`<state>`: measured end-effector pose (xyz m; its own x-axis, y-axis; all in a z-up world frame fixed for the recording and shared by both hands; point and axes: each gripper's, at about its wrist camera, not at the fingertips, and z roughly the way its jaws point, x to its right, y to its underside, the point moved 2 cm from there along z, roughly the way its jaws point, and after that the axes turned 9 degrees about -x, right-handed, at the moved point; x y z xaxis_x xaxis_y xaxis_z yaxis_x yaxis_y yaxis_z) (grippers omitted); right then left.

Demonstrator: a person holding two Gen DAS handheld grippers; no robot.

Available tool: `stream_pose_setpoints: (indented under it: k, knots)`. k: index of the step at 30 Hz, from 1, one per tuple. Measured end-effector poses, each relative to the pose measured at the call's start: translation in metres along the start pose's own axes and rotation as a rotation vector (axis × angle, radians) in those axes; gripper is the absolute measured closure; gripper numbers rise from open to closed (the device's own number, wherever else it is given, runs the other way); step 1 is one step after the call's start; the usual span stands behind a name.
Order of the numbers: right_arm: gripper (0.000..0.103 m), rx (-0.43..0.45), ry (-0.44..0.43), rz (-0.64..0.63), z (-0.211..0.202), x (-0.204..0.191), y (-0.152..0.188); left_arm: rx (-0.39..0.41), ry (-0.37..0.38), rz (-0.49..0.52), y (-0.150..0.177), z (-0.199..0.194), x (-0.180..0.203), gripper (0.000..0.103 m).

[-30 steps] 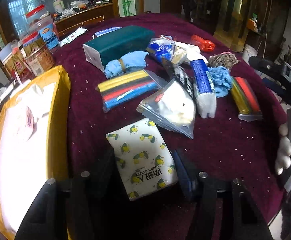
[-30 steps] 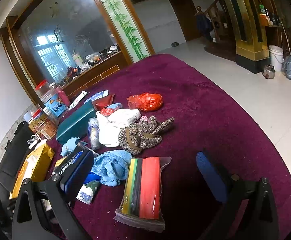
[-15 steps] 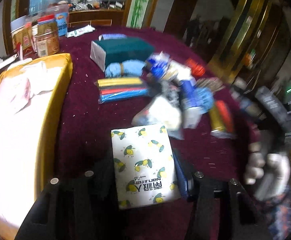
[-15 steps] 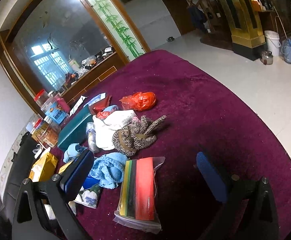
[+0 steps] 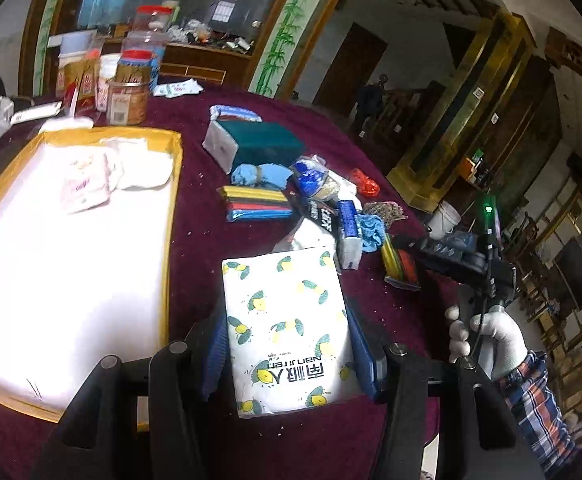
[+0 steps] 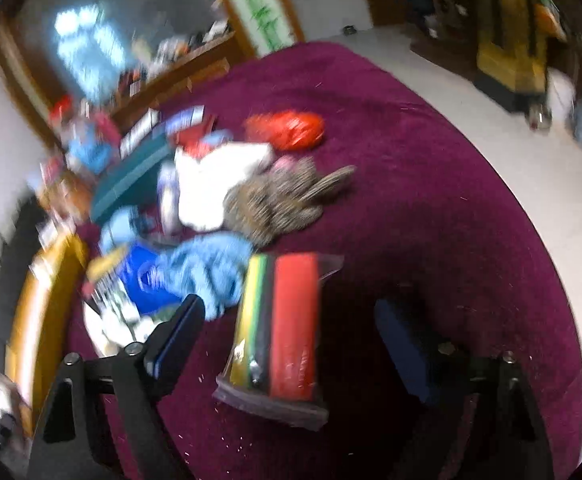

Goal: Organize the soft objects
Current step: 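Grasp the white lemon-print tissue pack with the left tool, then carry the lemon-print pack into the tray with the left tool while the right tool carries the striped bag there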

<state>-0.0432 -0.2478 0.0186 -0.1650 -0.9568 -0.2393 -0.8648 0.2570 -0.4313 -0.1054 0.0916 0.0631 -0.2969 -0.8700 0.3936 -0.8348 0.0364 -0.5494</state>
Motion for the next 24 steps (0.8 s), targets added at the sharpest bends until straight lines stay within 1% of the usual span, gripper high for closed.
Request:
stream_pose_setpoints:
  k: [1, 2, 3, 4, 5, 8, 11, 14, 18, 24]
  knots:
    - [0.039, -0.024, 0.047, -0.035, 0.007, -0.008, 0.0, 0.002, 0.004, -0.005, 0.002, -0.001, -0.002, 0.046]
    - [0.043, -0.059, 0.108, -0.069, 0.016, -0.016, 0.0, 0.009, 0.006, -0.01, 0.002, -0.004, -0.003, 0.046]
    - [0.06, -0.047, 0.16, -0.093, 0.019, -0.019, 0.001, 0.015, 0.006, -0.011, 0.003, -0.007, -0.005, 0.046]
    - [0.063, -0.042, 0.195, -0.119, 0.021, -0.023, 0.001, 0.025, 0.004, -0.013, 0.004, -0.011, -0.007, 0.046]
    - [0.064, -0.042, 0.203, -0.128, 0.02, -0.024, 0.002, 0.033, 0.001, -0.014, 0.005, -0.015, -0.008, 0.046]
    - [0.067, -0.045, 0.156, -0.107, 0.011, -0.016, 0.008, 0.069, -0.018, -0.029, 0.006, -0.032, -0.02, 0.046]
    - [0.067, -0.026, 0.074, -0.062, -0.008, -0.004, 0.019, 0.082, -0.027, -0.06, 0.006, -0.04, -0.034, 0.046]
    - [0.067, 0.018, 0.021, -0.047, -0.033, 0.001, 0.031, 0.081, -0.02, -0.087, 0.007, -0.039, -0.041, 0.046]
    - [0.067, 0.04, -0.07, -0.06, -0.053, -0.009, 0.039, 0.068, 0.003, -0.089, 0.01, -0.033, -0.038, 0.046]
    - [0.067, 0.06, -0.144, -0.123, -0.069, -0.043, 0.048, 0.061, 0.015, -0.072, 0.011, -0.032, -0.034, 0.046]
